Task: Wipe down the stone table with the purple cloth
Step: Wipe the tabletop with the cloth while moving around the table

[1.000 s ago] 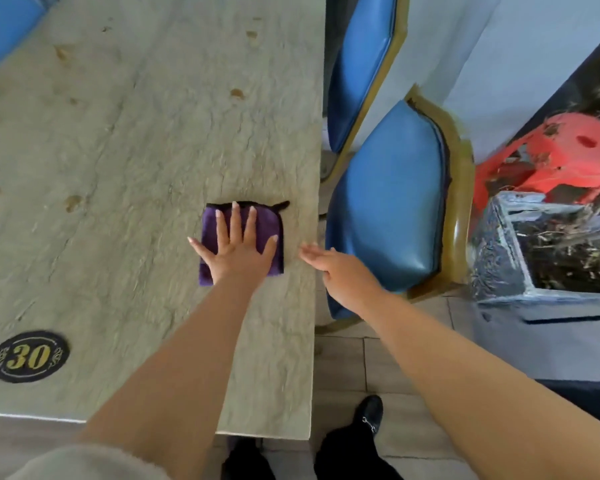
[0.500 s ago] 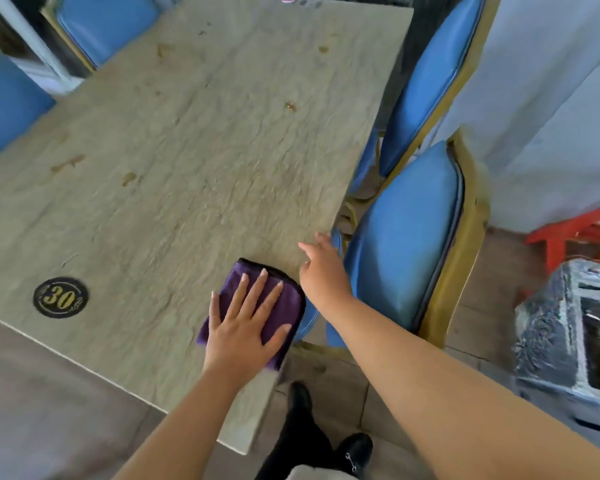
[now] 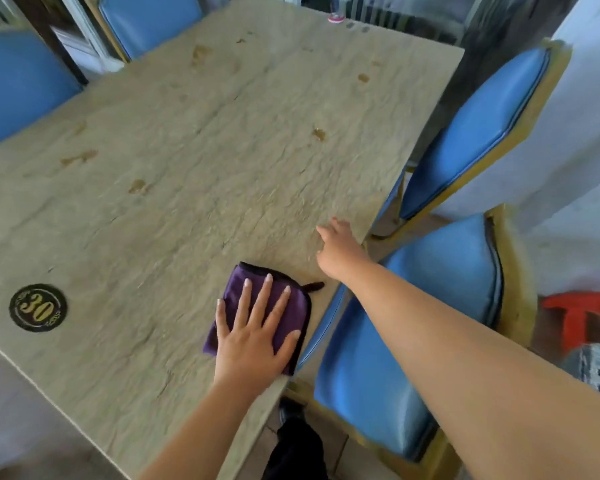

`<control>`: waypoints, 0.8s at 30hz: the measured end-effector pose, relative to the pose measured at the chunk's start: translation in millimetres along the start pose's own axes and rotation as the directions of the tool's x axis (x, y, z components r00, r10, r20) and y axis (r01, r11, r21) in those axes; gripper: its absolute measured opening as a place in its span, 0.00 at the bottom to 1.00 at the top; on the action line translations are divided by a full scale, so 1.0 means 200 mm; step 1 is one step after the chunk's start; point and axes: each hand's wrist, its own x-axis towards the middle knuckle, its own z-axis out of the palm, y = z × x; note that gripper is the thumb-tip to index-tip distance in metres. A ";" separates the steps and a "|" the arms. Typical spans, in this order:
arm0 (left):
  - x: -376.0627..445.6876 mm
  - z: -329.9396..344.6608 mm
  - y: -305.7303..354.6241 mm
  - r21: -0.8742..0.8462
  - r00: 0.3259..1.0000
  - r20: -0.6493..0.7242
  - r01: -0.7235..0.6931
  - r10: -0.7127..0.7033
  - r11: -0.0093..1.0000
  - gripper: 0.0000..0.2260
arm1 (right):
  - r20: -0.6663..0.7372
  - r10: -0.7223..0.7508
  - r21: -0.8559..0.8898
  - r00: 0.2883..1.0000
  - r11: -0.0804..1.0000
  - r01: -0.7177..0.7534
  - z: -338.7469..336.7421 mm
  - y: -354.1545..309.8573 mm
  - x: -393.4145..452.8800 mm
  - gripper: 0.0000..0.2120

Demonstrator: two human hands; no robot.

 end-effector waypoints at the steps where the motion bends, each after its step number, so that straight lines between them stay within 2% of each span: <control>1: 0.04 -0.01 -0.03 -0.008 1.000 0.004 -0.016 0.016 1.000 0.29 | 0.016 -0.006 -0.035 1.000 0.999 0.007 -0.02 0.01 0.04 0.29; 4: 0.23 -0.06 -0.13 -0.003 1.000 0.010 0.005 -0.005 1.000 0.29 | 0.069 -0.041 -0.145 0.997 0.988 0.051 -0.08 0.03 0.16 0.32; 8: 0.56 -0.12 -0.22 -0.009 0.973 0.024 0.228 -0.228 0.974 0.29 | 0.129 -0.164 -0.285 0.978 0.939 0.195 -0.16 0.09 0.32 0.30; 11: 0.84 -0.16 -0.23 -0.040 0.900 0.050 0.434 -0.432 0.900 0.28 | 0.198 -0.247 -0.337 0.948 0.891 0.303 -0.23 0.17 0.43 0.30; 14: 1.15 -0.20 -0.17 -0.076 0.822 0.132 0.566 -0.554 0.821 0.29 | 0.291 -0.362 -0.389 0.886 0.801 0.455 -0.32 0.27 0.56 0.28; 16: 1.29 -0.20 -0.07 -0.085 0.813 0.138 0.579 -0.566 0.811 0.29 | 0.314 -0.458 -0.440 0.832 0.706 0.555 -0.40 0.33 0.66 0.26; 18: 1.32 -0.18 0.06 -0.086 0.839 0.104 0.542 -0.534 0.836 0.28 | 0.327 -0.545 -0.493 0.772 0.599 0.632 -0.45 0.37 0.76 0.27; 20: 1.24 -0.13 0.23 -0.092 0.878 0.048 0.478 -0.476 0.873 0.28 | 0.328 -0.608 -0.497 0.723 0.540 0.679 -0.46 0.39 0.83 0.30; 22: 1.09 -0.08 0.41 -0.098 0.903 -0.008 0.426 -0.429 0.899 0.28 | 0.249 -0.645 -0.412 0.722 0.604 0.682 -0.45 0.41 0.88 0.31; 24: 0.92 -0.05 0.51 -0.082 0.921 -0.047 0.382 -0.386 0.921 0.28 | 0.139 -0.636 -0.260 0.759 0.716 0.648 -0.45 0.41 0.89 0.32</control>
